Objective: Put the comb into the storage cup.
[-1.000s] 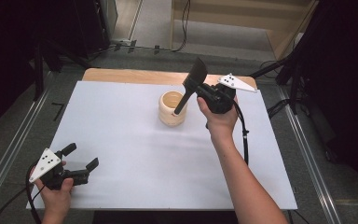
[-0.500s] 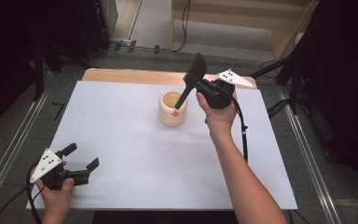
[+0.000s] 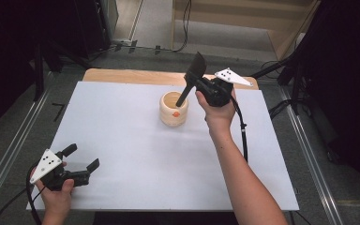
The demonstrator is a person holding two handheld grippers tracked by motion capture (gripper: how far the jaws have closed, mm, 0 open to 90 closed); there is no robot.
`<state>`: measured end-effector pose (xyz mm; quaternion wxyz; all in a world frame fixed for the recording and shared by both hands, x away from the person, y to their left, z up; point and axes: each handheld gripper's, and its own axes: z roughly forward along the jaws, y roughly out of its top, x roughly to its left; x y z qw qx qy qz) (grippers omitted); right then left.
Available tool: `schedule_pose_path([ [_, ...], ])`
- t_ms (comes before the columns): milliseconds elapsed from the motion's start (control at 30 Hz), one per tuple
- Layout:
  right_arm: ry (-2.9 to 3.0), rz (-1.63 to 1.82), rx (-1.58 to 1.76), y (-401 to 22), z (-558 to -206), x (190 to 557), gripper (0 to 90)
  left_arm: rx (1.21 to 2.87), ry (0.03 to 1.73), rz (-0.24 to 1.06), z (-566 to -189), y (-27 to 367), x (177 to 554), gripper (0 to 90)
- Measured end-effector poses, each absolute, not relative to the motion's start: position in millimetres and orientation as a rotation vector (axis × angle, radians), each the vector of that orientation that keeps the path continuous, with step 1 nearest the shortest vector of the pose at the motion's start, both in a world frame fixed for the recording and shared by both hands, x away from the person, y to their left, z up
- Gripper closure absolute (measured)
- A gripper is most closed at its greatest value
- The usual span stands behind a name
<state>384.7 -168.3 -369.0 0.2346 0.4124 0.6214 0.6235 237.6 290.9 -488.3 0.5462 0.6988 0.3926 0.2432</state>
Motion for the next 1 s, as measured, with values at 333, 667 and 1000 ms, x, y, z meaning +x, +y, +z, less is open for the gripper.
schedule_pose_path([
  [333, 1.717, 1.688, 1.138, -163.6, -377.3, 391.0, 81.6, 1.658, 0.931, 0.578, -488.2, 291.0, 237.7, 0.0],
  [667, 1.724, 1.672, 1.144, -158.8, -396.4, 397.0, 81.6, 1.659, 0.932, 0.579, -488.2, 290.2, 237.5, 0.0],
  [1000, 1.769, 1.640, 1.203, -154.9, -415.2, 402.7, 81.6, 1.662, 0.932, 0.582, -488.3, 290.3, 237.7, 0.0],
])
